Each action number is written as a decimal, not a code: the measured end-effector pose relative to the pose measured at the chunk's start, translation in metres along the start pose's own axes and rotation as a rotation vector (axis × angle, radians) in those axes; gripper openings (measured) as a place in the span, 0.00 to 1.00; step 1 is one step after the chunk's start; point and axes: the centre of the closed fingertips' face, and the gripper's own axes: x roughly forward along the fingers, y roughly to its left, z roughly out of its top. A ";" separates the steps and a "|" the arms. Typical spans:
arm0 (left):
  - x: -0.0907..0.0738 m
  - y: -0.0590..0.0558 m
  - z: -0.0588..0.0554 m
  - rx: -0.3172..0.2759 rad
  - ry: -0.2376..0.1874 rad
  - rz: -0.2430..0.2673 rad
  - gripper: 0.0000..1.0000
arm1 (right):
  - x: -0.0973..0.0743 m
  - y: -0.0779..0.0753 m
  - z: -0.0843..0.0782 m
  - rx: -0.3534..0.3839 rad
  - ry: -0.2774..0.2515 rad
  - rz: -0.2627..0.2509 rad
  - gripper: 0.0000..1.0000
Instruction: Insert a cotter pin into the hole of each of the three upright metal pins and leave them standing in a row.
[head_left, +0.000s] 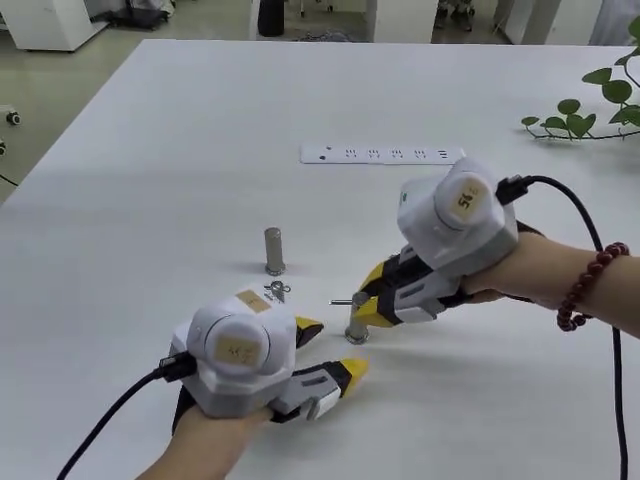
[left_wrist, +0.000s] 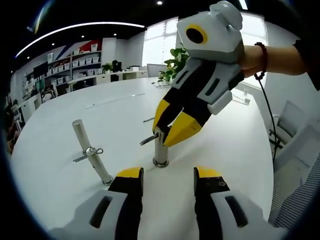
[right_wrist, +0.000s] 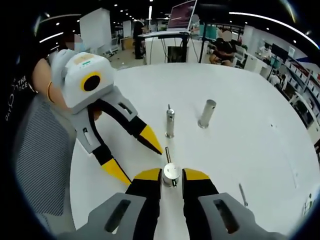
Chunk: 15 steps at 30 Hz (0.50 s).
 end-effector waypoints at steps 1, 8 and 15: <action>0.000 0.000 0.000 -0.002 0.000 -0.003 0.38 | 0.001 0.000 -0.001 -0.003 0.003 0.002 0.09; -0.011 0.003 0.002 -0.006 -0.006 -0.010 0.40 | 0.001 0.000 -0.003 0.002 0.004 0.010 0.09; -0.020 0.010 -0.001 -0.010 0.001 0.007 0.44 | 0.001 -0.001 -0.003 0.022 -0.005 0.015 0.09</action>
